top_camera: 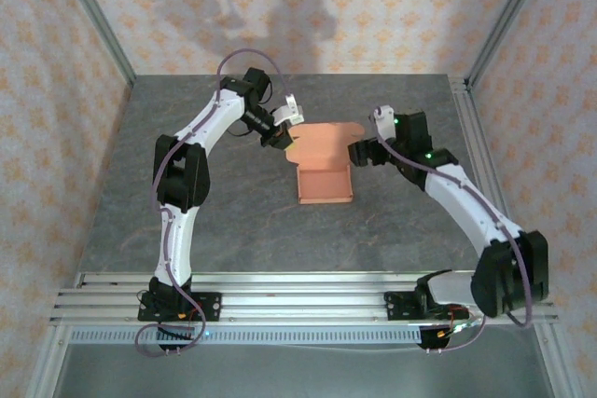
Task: Fold the paper box
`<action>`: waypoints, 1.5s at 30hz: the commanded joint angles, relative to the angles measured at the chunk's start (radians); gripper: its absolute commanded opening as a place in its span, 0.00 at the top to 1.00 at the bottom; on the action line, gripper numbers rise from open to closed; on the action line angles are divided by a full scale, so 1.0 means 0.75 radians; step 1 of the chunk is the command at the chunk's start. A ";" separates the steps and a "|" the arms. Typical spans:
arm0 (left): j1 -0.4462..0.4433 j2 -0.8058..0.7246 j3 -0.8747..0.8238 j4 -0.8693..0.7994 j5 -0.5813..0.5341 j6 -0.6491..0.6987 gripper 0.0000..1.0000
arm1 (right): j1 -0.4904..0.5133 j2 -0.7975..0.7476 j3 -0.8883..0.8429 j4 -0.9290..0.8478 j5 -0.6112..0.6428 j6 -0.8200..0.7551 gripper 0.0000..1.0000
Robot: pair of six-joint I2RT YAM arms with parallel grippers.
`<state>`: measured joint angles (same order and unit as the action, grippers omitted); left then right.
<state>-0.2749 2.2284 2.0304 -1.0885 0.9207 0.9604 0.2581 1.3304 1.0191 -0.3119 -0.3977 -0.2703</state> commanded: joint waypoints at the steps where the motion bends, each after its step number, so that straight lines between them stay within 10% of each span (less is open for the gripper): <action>1: 0.006 -0.024 0.011 -0.118 0.032 0.068 1.00 | -0.072 0.074 0.118 -0.027 -0.160 -0.130 0.07; 16: 0.006 -0.100 -0.157 -0.052 -0.016 0.095 1.00 | -0.151 0.471 0.558 -0.671 -0.559 -0.816 0.13; 35: -0.010 -0.094 -0.171 -0.019 -0.006 0.082 1.00 | -0.093 0.645 0.673 -0.841 -0.527 -0.957 0.70; 45: -0.016 -0.108 -0.171 -0.005 0.002 0.074 1.00 | -0.093 0.708 0.743 -0.930 -0.515 -1.009 0.72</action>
<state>-0.2779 2.1811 1.9099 -1.0946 0.9310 1.0042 0.1856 1.8423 1.5394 -0.9577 -0.7822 -0.9928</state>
